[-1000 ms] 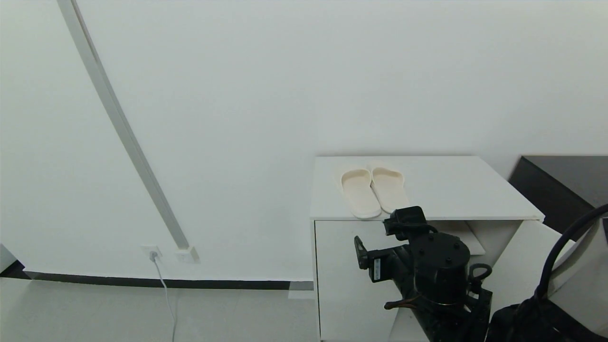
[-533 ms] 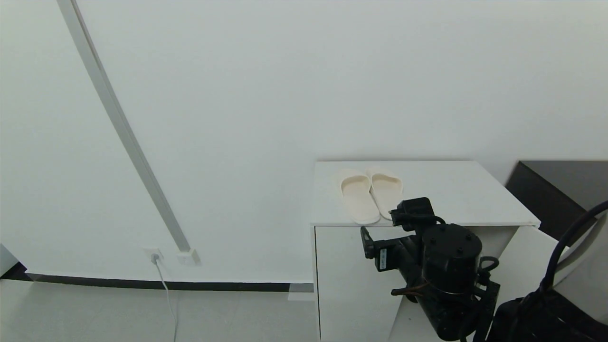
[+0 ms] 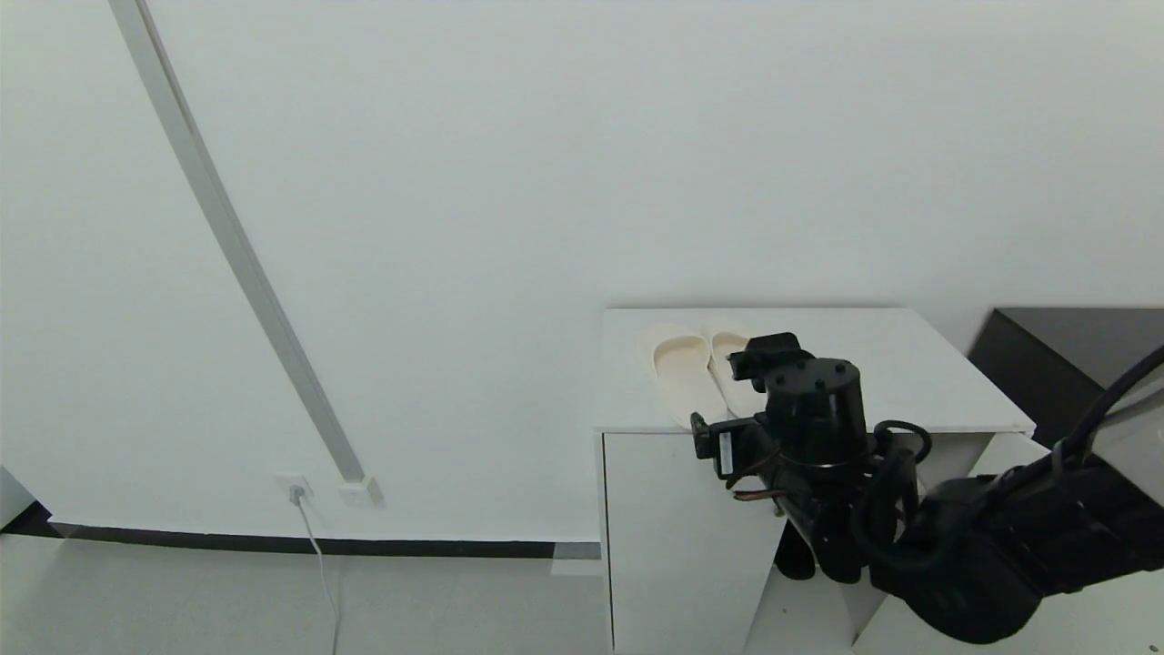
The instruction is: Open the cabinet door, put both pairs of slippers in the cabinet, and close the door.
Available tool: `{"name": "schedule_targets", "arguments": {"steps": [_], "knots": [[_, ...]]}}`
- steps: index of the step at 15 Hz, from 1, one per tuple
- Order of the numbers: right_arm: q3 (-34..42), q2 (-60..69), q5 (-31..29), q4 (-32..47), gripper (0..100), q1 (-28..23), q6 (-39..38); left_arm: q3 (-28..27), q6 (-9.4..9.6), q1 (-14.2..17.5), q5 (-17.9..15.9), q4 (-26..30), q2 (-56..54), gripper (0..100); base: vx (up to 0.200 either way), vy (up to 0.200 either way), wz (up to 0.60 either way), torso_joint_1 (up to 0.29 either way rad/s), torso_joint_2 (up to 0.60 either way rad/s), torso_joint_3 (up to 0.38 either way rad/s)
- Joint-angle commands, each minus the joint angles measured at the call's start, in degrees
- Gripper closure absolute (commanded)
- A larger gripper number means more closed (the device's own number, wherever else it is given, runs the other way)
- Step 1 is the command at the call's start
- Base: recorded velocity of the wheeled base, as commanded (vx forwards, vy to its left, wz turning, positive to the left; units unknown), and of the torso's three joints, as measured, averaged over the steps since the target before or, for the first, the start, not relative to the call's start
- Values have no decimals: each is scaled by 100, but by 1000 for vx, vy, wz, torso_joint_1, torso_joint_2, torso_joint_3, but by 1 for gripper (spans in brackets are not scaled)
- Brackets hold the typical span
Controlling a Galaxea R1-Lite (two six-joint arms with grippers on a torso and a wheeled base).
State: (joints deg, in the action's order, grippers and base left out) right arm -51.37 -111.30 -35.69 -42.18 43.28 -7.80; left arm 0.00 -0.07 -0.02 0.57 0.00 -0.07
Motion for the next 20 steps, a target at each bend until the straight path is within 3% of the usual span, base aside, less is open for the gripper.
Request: {"name": "schedule_targets", "arguments": {"steps": [1, 4, 8, 13, 15, 20], "knots": [[-567, 355, 124, 764, 0, 14, -521, 0, -10, 2, 4, 0, 7, 100, 0, 0, 0, 0, 0, 0], [-549, 469, 493, 1115, 0, 14, -705, 0, -10, 2, 13, 0, 7, 100, 0, 0, 0, 0, 0, 0], [-505, 434, 493, 1107, 0, 23, -705, 0, -28, 2, 22, 0, 7, 100, 0, 0, 0, 0, 0, 0], [-470, 363, 493, 1089, 0, 14, -714, 0, -37, 2, 22, 0, 7, 100, 0, -200, 0, 4, 1, -1], [-470, 293, 493, 1063, 0, 14, -723, 0, -37, 2, 22, 0, 7, 100, 0, 0, 0, 0, 0, 0], [-259, -138, 520, 263, 0, 23, -626, 0, -37, 2, 22, 0, 7, 100, 0, 0, 0, 0, 0, 0]]}}
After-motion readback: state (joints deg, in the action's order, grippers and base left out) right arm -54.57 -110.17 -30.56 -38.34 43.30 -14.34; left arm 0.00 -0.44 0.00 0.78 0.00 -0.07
